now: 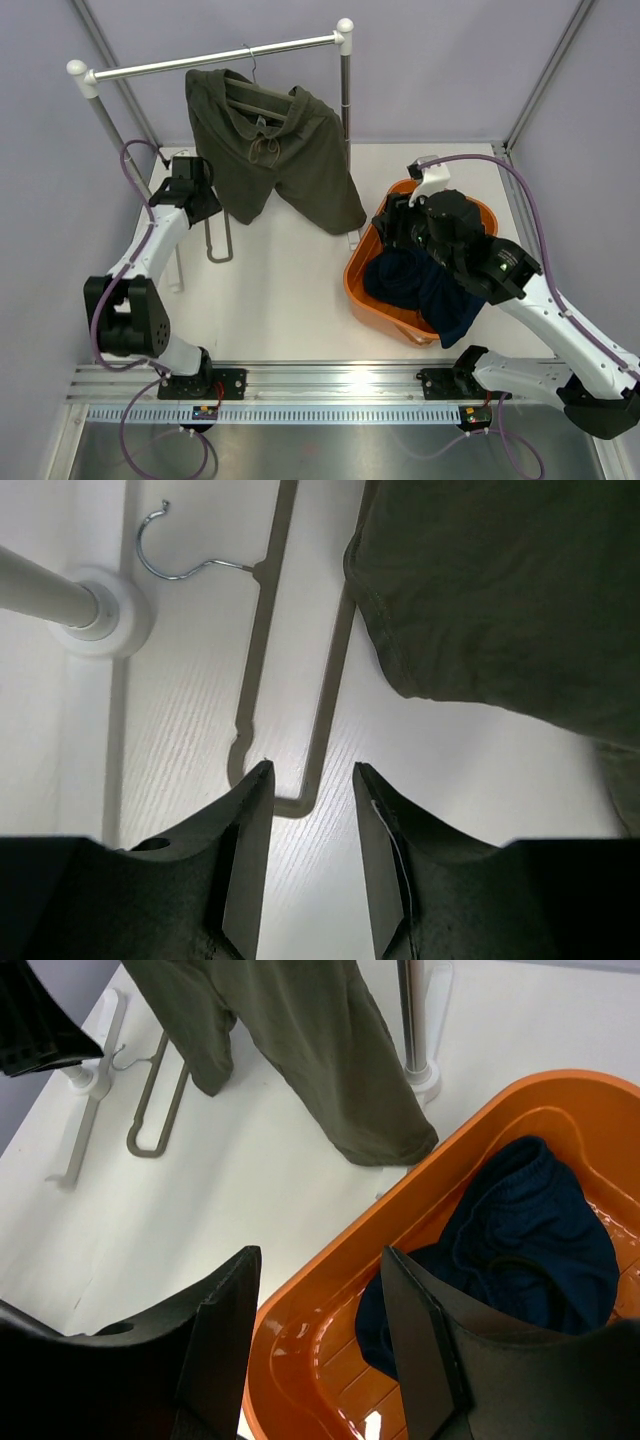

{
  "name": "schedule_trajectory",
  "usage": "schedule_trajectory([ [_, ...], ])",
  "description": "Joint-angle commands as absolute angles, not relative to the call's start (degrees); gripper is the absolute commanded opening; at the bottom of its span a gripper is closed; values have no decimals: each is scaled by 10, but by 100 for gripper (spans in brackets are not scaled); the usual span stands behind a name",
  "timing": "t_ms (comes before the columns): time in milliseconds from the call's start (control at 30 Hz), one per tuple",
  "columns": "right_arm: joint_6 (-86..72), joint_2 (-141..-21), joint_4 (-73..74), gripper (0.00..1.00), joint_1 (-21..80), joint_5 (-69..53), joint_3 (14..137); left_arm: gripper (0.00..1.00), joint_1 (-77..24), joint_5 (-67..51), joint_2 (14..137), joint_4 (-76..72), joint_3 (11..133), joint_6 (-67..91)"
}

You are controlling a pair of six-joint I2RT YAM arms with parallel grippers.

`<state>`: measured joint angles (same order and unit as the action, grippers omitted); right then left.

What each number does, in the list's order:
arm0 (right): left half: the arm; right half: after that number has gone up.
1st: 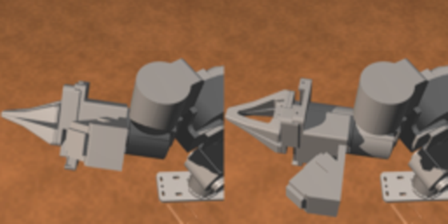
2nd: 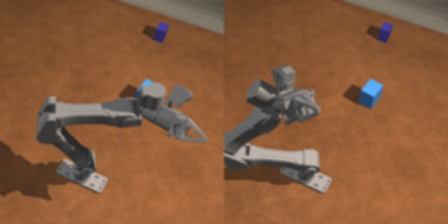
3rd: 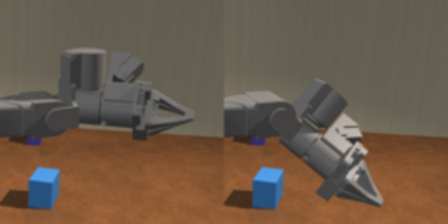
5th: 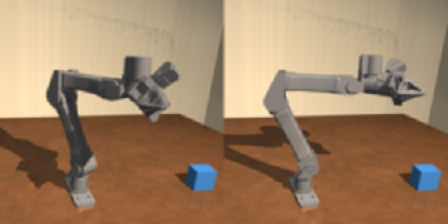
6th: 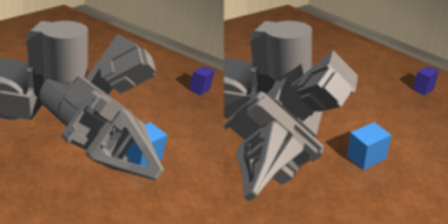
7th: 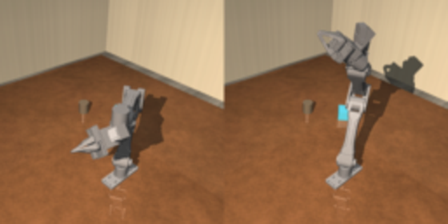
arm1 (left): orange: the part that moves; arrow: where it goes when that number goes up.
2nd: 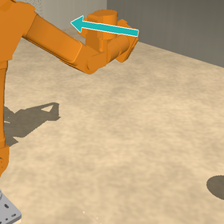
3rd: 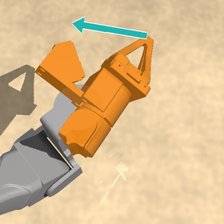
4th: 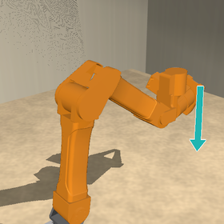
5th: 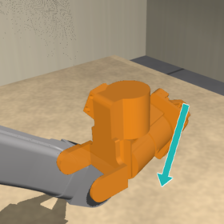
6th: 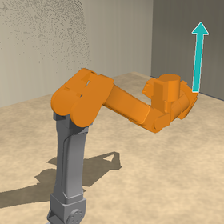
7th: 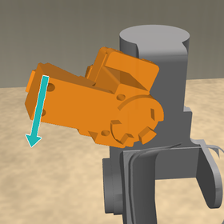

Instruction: Remove the shorts from the hanger

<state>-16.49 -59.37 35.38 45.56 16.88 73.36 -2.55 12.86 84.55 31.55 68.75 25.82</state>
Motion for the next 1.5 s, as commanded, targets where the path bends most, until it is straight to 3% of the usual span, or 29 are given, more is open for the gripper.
schedule_trajectory([
  [0,-173,-563,330,59,451,154,722,41,-13,98,896,246,689,293],
  [467,-176,-544,320,60,450,154,682,46,53,78,1081,236,699,298],
  [733,-178,-552,316,59,451,149,679,49,55,69,1116,272,734,292],
  [833,-181,-547,313,59,450,144,676,43,54,62,1125,284,744,291],
  [933,-182,-544,316,59,451,138,677,29,47,55,1144,303,756,285],
  [1033,-185,-539,319,59,451,132,676,10,46,21,1189,314,751,281],
  [1067,-185,-535,320,59,451,126,676,0,45,27,1199,340,764,278],
  [1233,-189,-534,331,57,451,117,682,0,37,21,1143,309,721,262],
  [1467,-190,-550,355,54,450,78,703,0,18,-3,961,294,665,266],
])
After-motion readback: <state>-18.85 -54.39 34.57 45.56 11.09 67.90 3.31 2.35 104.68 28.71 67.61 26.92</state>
